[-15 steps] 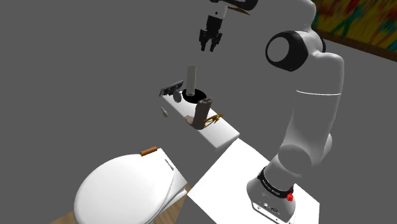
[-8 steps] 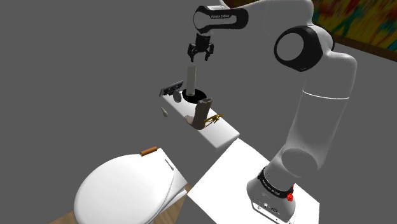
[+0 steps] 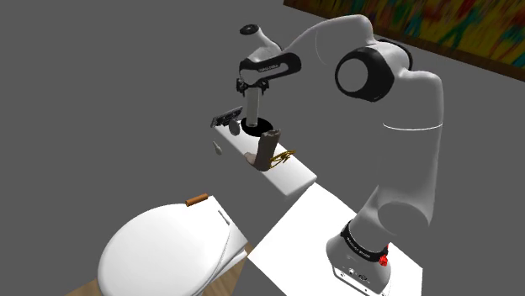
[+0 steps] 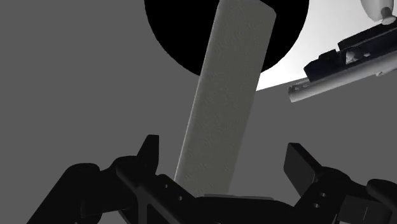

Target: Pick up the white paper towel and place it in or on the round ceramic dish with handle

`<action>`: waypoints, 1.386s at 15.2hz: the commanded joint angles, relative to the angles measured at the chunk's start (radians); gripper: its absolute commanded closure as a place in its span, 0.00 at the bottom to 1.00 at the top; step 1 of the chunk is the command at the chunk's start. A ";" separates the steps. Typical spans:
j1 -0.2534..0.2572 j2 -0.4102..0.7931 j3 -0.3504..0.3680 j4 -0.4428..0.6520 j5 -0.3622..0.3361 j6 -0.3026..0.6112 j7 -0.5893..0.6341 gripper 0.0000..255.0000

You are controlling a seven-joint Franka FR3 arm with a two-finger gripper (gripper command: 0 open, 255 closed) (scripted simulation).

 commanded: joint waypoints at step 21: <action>0.009 0.209 -0.077 0.113 -0.089 0.094 0.207 1.00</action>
